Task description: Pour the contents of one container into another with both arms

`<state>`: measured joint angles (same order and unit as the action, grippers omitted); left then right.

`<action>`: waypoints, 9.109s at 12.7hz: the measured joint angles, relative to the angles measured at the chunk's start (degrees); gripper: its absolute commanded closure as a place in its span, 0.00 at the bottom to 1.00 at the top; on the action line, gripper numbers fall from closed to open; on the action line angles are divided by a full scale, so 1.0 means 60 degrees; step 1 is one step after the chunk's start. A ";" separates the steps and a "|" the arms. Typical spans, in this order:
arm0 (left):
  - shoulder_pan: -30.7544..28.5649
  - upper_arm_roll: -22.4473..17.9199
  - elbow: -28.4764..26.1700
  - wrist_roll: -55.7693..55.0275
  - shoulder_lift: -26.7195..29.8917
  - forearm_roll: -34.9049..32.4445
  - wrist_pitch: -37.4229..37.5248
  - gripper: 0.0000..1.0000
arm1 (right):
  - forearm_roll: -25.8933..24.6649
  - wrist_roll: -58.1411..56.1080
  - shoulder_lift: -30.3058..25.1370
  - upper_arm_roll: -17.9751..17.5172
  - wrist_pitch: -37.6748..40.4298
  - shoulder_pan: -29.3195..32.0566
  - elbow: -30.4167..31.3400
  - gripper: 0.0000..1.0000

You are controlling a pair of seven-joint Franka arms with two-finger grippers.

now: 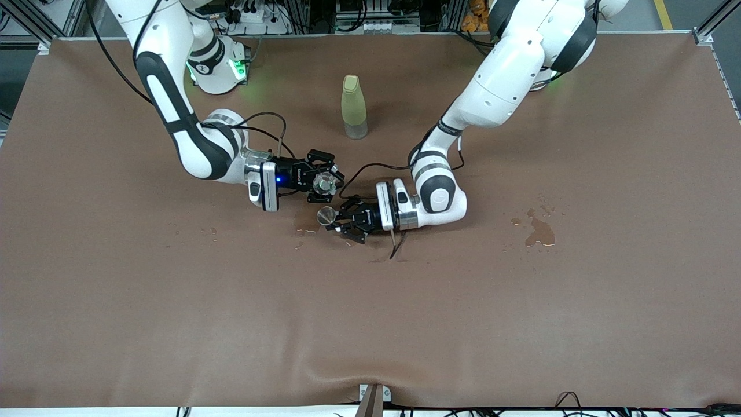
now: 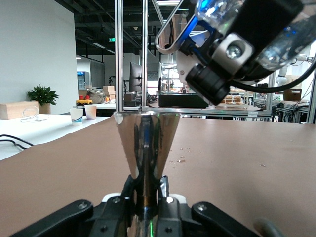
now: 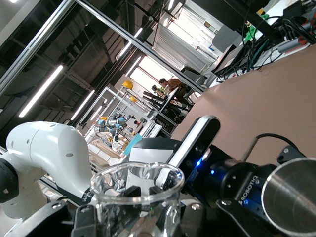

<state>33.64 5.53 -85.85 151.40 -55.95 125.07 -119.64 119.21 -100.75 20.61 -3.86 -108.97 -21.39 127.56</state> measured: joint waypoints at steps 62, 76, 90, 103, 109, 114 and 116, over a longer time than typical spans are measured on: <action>-0.0837 0.0180 -0.0476 0.0010 0.0157 0.0097 0.1055 1.00 | -0.1856 0.2238 -0.0617 0.0230 -0.0105 0.0810 -0.0169 1.00; -0.3493 0.0046 -0.0727 -0.2502 0.1257 -0.2255 0.0903 1.00 | -0.7698 -0.1877 -0.0642 0.0797 0.3157 0.5227 -0.1448 1.00; -0.9304 0.0052 -0.1529 -0.3018 0.1433 -0.9934 0.5095 1.00 | -0.9956 -0.7241 0.1182 0.1899 0.4229 0.6807 -0.2326 1.00; -0.9577 0.0072 -0.1598 -0.1005 0.0138 -0.9939 0.5714 1.00 | -0.9704 -0.9243 0.4473 0.1712 0.4369 0.6851 -0.4817 1.00; -0.9580 0.0077 -0.1580 -0.0865 0.0043 -0.9939 0.5731 0.89 | -0.9360 -0.9348 0.5281 0.1671 0.3956 0.6587 -0.5214 1.00; -0.9580 0.0094 -0.1573 -0.0866 0.0044 -0.9939 0.5750 0.62 | -0.9359 -0.9365 0.5370 0.1674 0.3552 0.6587 -0.5236 0.68; -0.9581 0.0104 -0.1568 -0.0866 0.0044 -0.9939 0.5767 0.24 | -0.9359 -0.9310 0.5377 0.1674 0.3548 0.6587 -0.5236 0.29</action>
<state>-23.84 6.15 -95.26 146.20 -55.68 65.43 -85.04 63.05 -156.61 52.87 6.18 -87.69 18.13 96.14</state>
